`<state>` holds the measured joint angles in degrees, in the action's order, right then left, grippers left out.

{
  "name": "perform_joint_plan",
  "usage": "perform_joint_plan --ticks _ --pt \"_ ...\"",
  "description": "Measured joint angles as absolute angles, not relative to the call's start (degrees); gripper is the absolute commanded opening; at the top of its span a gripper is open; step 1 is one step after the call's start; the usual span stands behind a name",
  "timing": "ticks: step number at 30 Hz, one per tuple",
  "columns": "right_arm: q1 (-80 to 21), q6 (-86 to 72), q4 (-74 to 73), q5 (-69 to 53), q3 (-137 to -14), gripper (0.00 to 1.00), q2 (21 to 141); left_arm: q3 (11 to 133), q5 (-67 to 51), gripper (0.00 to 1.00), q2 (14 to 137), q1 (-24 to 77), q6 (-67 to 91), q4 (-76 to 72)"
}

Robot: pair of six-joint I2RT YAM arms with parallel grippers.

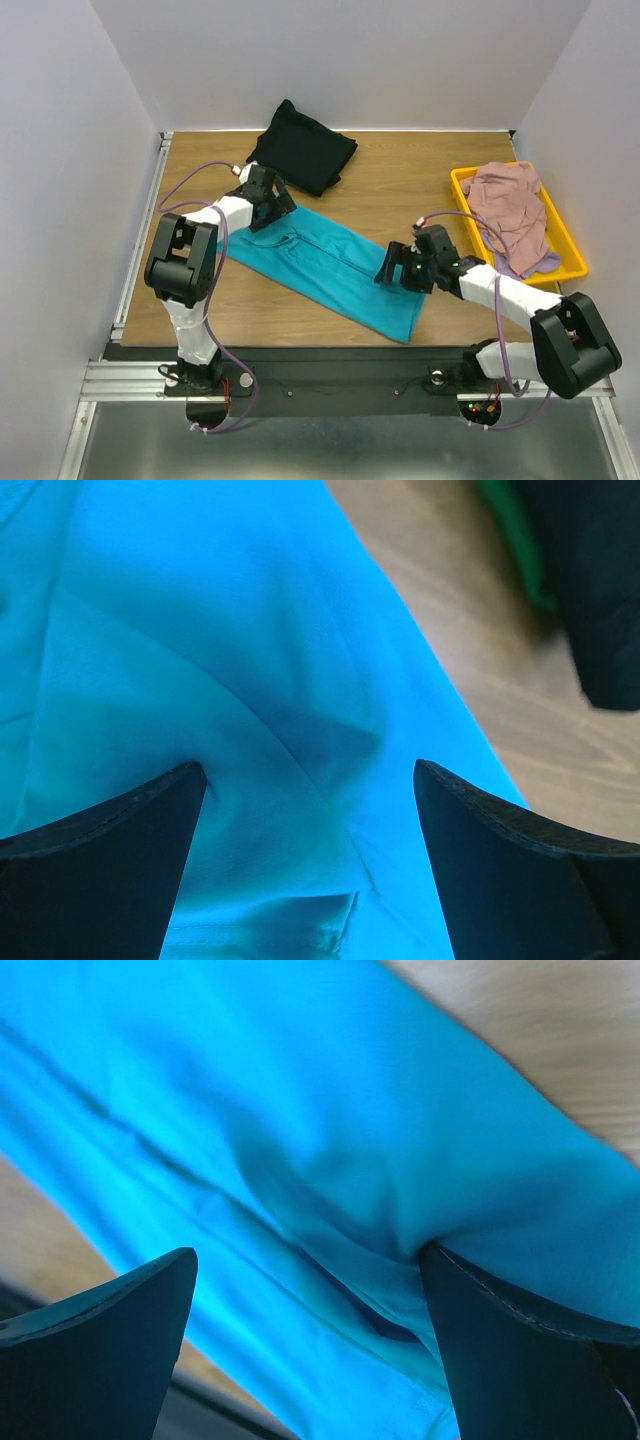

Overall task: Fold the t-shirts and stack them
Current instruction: Fold the tshirt

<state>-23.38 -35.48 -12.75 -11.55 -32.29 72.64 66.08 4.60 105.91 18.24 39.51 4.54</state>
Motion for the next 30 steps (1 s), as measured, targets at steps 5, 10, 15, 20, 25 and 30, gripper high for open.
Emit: perform_joint_plan --ticks 5,10,15,20,25,30 --pt "-33.6 -39.1 -11.1 -13.2 -31.8 1.00 72.9 71.1 4.6 0.98 109.9 18.1 36.9 5.1" --pt "-41.7 -42.5 -10.2 -15.1 -32.4 1.00 74.7 79.9 6.3 0.98 115.2 17.8 34.7 10.2" --pt "-46.7 -45.7 -10.1 -16.0 -33.0 1.00 75.9 86.3 7.6 0.98 119.2 16.2 33.8 13.7" --pt "-50.0 -46.8 -10.9 -16.4 -33.5 1.00 75.8 87.4 6.9 0.98 119.8 14.8 33.8 14.5" --pt "-50.7 -46.7 -15.2 -16.8 -34.2 1.00 73.8 87.4 6.2 0.98 119.0 14.5 33.2 16.1" --pt "-50.7 -46.2 -19.9 -14.7 -37.0 1.00 68.1 84.2 7.0 0.98 112.2 15.0 32.6 19.4"
